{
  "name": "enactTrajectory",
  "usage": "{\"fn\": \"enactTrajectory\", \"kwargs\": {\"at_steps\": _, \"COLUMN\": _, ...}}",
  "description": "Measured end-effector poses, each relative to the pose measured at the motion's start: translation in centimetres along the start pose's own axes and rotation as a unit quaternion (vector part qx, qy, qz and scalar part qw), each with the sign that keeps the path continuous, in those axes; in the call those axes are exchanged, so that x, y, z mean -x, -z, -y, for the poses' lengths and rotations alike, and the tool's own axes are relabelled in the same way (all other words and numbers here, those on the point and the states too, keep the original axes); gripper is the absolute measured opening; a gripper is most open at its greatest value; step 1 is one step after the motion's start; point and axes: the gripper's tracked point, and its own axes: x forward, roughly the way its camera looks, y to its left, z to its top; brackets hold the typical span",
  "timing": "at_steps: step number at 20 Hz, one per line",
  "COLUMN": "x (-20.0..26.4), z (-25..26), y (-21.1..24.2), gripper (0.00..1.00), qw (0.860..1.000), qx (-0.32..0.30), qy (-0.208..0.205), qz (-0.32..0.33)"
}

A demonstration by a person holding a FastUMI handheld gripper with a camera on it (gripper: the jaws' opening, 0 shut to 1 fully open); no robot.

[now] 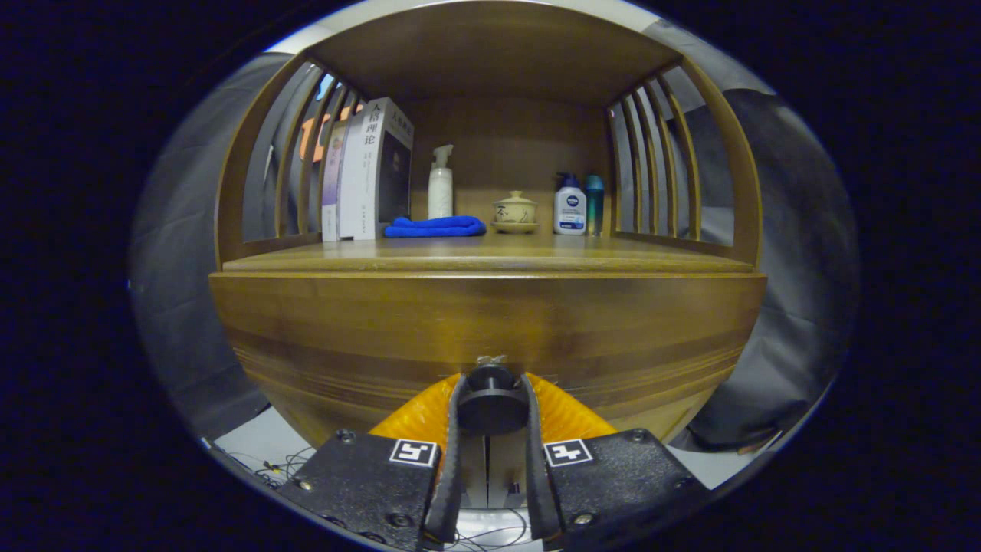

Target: Pull open the drawer, take out the items inside it, and place them on the countertop above the cabinet.

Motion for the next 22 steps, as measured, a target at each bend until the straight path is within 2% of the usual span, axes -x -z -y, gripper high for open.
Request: {"fn": "enactTrajectory", "kwargs": {"at_steps": 22, "x": 13.0, "z": 0.2, "y": 3.8, "gripper": 0.37, "qw": 1.0, "qx": 0.002, "qy": -0.023, "qz": -0.01}}
